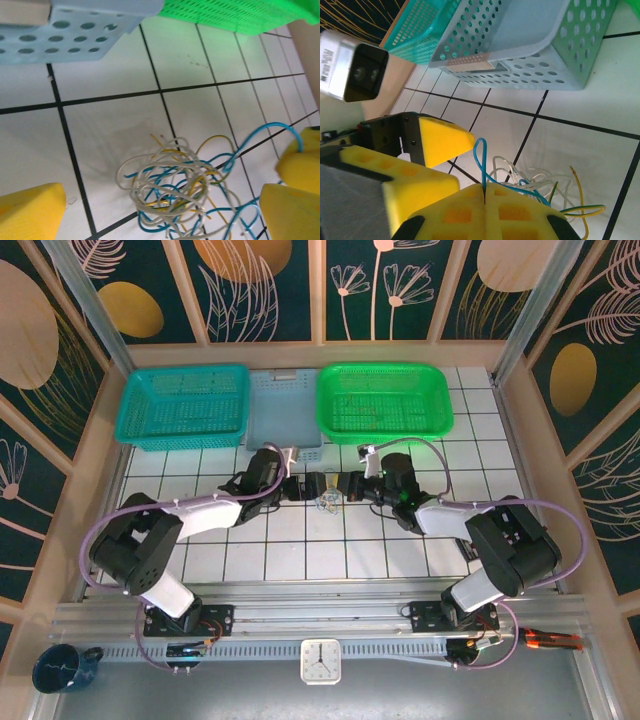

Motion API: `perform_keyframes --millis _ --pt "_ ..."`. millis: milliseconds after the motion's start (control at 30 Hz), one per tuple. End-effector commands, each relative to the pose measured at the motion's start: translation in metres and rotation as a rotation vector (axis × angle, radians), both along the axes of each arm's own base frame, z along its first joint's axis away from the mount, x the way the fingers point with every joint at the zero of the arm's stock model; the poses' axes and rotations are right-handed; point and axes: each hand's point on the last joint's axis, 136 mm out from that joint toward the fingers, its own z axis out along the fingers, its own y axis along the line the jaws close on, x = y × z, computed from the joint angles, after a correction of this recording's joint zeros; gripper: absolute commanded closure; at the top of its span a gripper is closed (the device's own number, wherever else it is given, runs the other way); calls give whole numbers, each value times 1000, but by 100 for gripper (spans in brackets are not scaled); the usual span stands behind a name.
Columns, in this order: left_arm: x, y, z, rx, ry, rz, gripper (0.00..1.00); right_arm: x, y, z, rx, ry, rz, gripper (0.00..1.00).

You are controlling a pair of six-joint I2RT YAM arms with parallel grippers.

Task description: Untangle the cables

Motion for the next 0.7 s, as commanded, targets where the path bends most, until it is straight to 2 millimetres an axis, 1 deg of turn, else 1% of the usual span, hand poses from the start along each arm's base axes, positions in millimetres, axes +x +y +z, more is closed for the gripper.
perform_keyframes --millis 0,300,500,533,667 --pt "5 -9 2 21 -24 -23 1 -1 -1 6 29 -12 0 100" --pt "4 -21 -9 45 -12 -67 1 -4 -2 12 39 -19 0 100" --pt "-1 -21 -23 81 7 -69 1 -3 -3 27 65 -46 -7 100" --pt "-4 -19 -38 106 33 -69 1 -2 -3 29 69 -49 -9 100" --pt "-8 -10 -57 160 61 -55 1 -3 -2 44 96 -72 0 100"
